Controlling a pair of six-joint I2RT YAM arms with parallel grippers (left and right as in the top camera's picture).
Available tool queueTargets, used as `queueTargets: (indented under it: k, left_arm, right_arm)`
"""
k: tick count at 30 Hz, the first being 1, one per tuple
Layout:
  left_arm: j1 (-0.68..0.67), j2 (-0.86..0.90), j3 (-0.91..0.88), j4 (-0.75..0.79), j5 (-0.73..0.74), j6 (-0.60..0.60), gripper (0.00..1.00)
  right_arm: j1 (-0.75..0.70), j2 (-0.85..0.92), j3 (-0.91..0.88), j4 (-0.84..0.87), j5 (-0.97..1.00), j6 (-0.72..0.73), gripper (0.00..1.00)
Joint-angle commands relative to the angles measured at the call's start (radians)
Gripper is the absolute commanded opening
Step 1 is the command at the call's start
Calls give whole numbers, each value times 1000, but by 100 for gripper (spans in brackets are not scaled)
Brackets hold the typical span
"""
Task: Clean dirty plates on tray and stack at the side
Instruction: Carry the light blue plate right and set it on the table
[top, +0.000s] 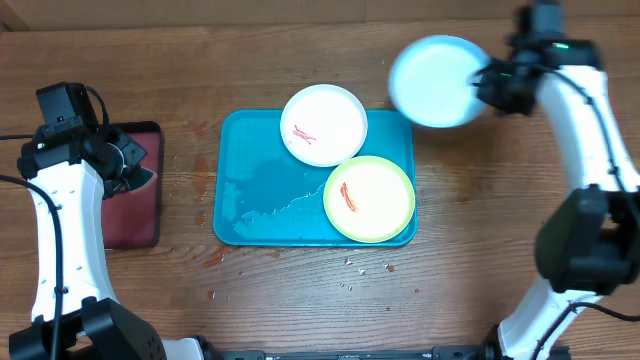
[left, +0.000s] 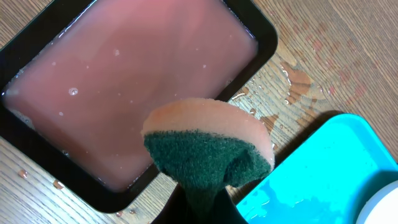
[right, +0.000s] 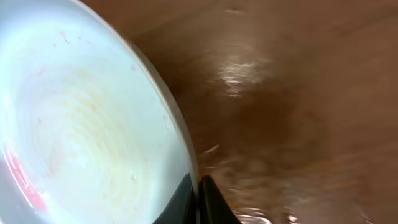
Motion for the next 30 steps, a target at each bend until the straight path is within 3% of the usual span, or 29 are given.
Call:
queueTargets:
  k: [1, 6, 13, 14, 15, 16, 18, 24, 30]
  left_arm:
    - [6, -1, 2, 3, 8, -2, 4]
    - [6, -1, 2, 5, 8, -2, 4]
    - [6, -1, 2, 5, 8, -2, 4]
    - [6, -1, 2, 5, 8, -2, 4]
    - [6, -1, 2, 5, 8, -2, 4]
    - [6, -1, 2, 5, 8, -2, 4]
    - [6, -1, 2, 5, 8, -2, 4]
    - [5, -1, 2, 6, 8, -2, 4]
    - [4, -1, 2, 5, 8, -2, 4]
  right_arm:
    - [-117, -39, -97, 23, -84, 21, 4]
    - [-217, -39, -227, 111, -84, 21, 4]
    - [-219, -39, -347, 235, -84, 20, 5]
    - [-214, -39, -359, 247, -85, 21, 9]
    - [-205, -39, -372, 259, -85, 21, 24]
    - [-197, -39, -381, 266, -88, 21, 46]
    - [-175, -39, -389, 274, -118, 20, 63]
    - [-55, -39, -389, 367, -436, -130, 63]
    - [141, -39, -389, 511, -389, -132, 67]
